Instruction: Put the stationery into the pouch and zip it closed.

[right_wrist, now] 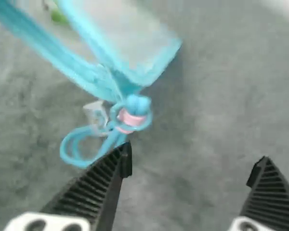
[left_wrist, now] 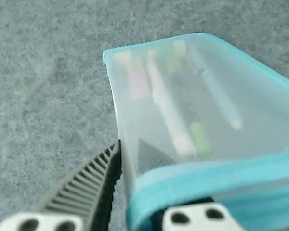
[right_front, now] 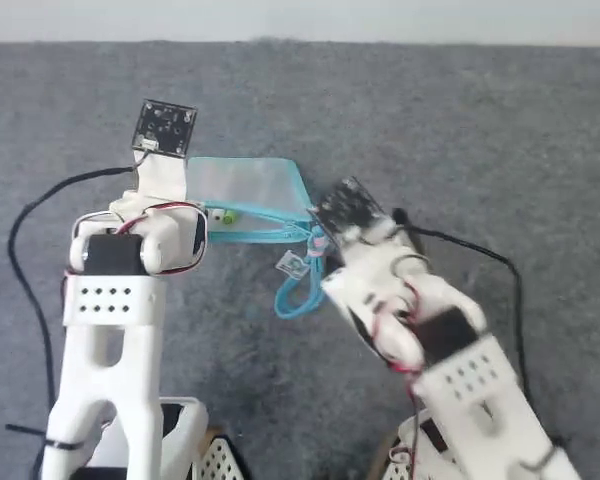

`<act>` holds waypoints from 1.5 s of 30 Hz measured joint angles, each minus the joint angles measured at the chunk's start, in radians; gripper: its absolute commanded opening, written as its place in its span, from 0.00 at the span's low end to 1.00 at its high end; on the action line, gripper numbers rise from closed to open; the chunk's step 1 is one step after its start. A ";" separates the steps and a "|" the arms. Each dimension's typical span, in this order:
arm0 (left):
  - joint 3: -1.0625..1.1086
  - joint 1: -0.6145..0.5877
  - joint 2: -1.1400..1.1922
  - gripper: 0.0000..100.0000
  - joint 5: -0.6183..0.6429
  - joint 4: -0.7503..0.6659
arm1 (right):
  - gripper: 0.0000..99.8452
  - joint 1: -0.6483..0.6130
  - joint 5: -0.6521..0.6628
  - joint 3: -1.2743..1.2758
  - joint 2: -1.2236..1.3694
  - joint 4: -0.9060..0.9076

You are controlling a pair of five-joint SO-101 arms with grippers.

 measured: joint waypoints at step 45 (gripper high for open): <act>0.002 0.040 0.000 0.05 0.106 -0.058 | 0.12 -0.560 0.218 -0.201 -0.055 0.278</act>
